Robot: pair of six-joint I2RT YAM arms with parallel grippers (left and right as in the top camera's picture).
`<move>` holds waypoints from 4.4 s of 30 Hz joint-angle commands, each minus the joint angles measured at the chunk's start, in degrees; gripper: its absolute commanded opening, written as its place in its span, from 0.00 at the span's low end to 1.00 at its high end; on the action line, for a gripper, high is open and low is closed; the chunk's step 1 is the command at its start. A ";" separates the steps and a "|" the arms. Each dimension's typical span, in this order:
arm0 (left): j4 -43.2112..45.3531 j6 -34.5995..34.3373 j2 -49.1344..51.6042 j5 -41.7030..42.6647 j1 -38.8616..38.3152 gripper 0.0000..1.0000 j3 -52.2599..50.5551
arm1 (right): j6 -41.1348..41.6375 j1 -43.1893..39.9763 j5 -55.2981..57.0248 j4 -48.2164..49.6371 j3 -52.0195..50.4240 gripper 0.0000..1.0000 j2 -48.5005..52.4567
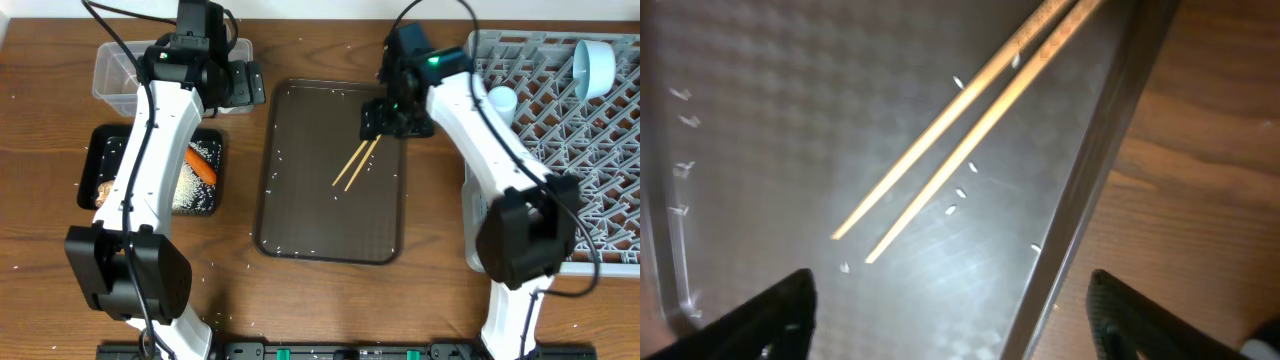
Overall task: Sort waste into correct bins and load items into the dishwasher rack
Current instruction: 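Reach the right gripper to the brown tray and grasp one chopstick, then carry the chopstick right and place it in the dish rack, then return the right gripper to the tray and grasp the second chopstick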
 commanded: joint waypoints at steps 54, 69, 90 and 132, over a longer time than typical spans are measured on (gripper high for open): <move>-1.51 -0.70 0.20 0.55 0.24 0.98 -0.72 | -4.28 -3.02 1.79 4.44 3.19 0.01 8.74; -1.51 -0.70 0.20 0.55 0.24 0.98 -0.72 | -11.74 -14.49 7.54 -1.95 3.54 0.01 -14.01; -1.51 -0.70 0.20 0.52 0.24 0.98 -0.72 | -18.93 -29.88 26.03 1.18 -4.79 0.15 -12.94; -1.51 -0.70 0.20 0.52 0.24 0.98 -0.72 | -24.76 -5.86 -3.76 13.44 -8.52 0.68 -11.45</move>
